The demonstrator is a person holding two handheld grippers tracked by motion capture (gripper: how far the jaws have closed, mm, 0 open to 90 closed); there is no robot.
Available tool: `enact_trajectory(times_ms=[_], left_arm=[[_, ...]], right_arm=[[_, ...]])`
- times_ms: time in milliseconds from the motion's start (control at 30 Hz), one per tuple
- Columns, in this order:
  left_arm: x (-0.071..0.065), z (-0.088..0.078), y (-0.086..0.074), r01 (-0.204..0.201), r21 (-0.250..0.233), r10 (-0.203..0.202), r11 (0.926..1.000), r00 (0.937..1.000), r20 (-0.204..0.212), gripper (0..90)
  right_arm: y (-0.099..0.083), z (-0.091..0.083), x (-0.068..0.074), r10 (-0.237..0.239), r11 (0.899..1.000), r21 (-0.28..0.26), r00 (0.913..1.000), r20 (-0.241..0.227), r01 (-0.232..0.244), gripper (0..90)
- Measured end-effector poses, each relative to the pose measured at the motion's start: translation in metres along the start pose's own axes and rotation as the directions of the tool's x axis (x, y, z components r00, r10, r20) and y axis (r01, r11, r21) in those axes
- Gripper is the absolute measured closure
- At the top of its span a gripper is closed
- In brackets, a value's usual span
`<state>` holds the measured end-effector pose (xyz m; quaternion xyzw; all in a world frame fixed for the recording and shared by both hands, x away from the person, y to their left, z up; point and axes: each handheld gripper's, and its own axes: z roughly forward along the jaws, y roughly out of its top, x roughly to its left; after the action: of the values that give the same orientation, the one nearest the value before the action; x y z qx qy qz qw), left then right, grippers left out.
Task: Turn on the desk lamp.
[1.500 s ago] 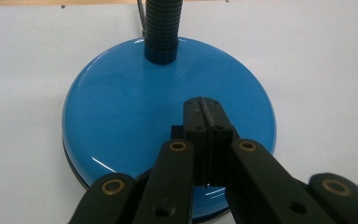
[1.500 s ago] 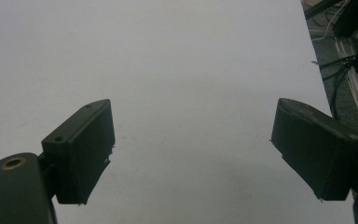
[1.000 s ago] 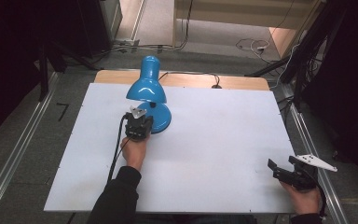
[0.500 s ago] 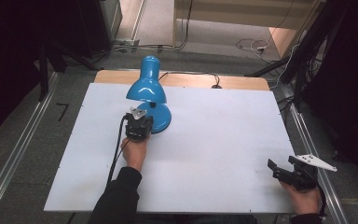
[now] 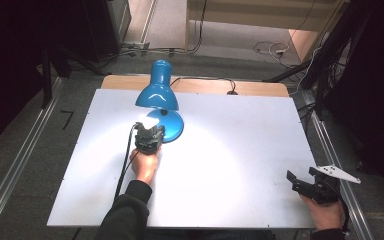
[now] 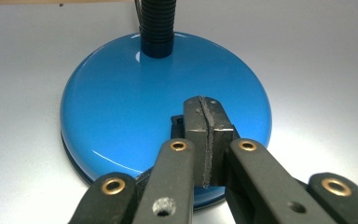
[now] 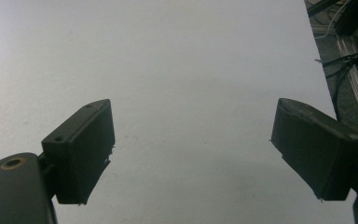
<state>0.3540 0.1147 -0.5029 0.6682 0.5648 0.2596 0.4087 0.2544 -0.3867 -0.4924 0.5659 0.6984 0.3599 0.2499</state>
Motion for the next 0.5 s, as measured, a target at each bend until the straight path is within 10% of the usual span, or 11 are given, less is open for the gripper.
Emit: enact_trajectory(times_ms=[500], left_arm=[[-0.0001, -0.0057, -0.0007, -0.023, 0.018, 0.023, 0.9996, 0.9993, 0.029, 86.3]], right_arm=[[-0.0003, 0.0002, -0.0025, 0.005, 1.0, -0.001, 1.0, 0.001, -0.005, 11.8]])
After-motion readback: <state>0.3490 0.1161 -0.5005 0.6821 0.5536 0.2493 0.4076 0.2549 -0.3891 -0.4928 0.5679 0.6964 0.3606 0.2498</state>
